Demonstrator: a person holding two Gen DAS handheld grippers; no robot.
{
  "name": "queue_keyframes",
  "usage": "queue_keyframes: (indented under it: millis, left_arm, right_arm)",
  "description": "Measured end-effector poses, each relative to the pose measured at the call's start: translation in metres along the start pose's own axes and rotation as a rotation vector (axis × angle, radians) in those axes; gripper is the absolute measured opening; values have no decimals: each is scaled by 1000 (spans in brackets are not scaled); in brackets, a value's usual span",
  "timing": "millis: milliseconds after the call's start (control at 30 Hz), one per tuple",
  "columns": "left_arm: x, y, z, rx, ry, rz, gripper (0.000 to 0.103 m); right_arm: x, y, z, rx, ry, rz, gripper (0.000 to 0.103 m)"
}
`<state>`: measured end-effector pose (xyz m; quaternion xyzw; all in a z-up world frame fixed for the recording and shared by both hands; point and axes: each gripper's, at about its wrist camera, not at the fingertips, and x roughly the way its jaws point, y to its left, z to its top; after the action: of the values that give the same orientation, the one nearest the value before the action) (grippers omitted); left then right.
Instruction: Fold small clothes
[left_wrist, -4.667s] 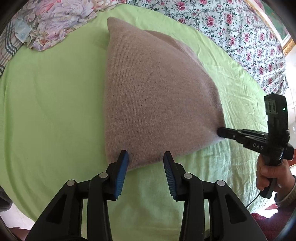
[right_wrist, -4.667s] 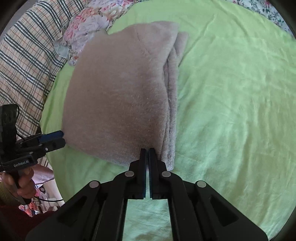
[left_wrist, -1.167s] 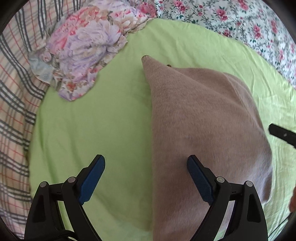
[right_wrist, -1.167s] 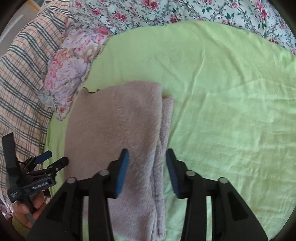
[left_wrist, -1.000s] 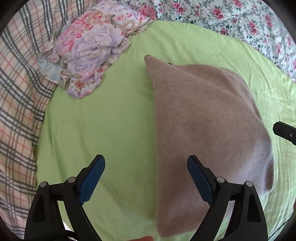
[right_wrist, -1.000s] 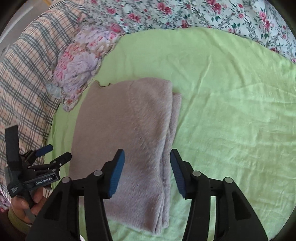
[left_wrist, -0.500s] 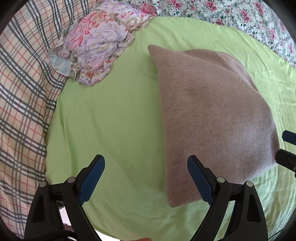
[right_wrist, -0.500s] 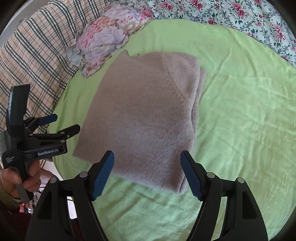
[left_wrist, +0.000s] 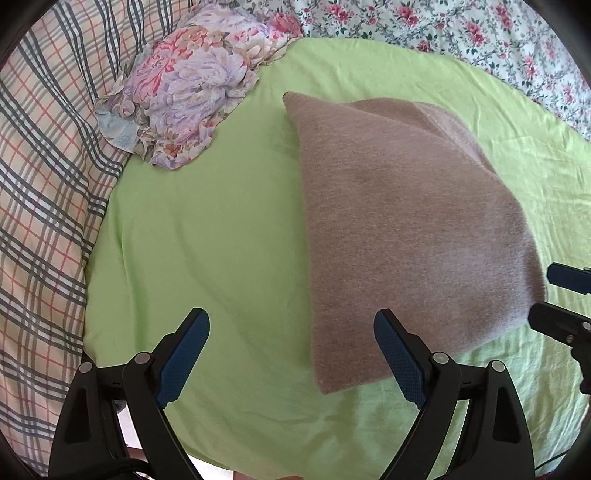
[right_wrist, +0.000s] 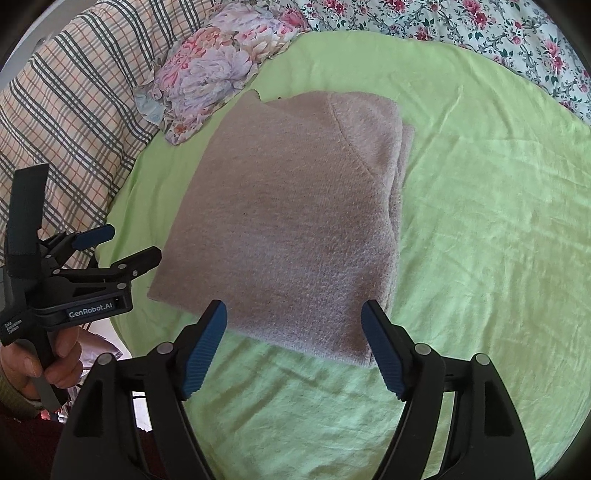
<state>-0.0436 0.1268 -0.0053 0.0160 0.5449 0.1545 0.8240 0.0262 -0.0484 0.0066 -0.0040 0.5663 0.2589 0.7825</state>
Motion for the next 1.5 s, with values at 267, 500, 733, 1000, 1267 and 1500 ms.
queue_keyframes:
  millis: [267, 500, 733, 1000, 1267, 1500]
  left_arm:
    - [0, -5, -12, 4, 24, 8, 92]
    - [5, -1, -15, -8, 37, 11, 92]
    - [4, -1, -11, -14, 23, -1, 92]
    - [-2, -1, 3, -5, -25, -12, 92]
    - [0, -1, 8, -10, -26, -18, 92]
    - [3, 0, 11, -9, -23, -17, 92]
  right_arm:
    - [2, -3, 0, -2, 6, 2, 78]
    - [7, -3, 1, -14, 18, -6, 79]
    - [9, 0, 4, -23, 10, -16, 79]
    - [7, -7, 20, -35, -13, -26, 80]
    - [6, -6, 32, -60, -31, -28, 80]
    - [7, -2, 32, -50, -29, -34, 80]
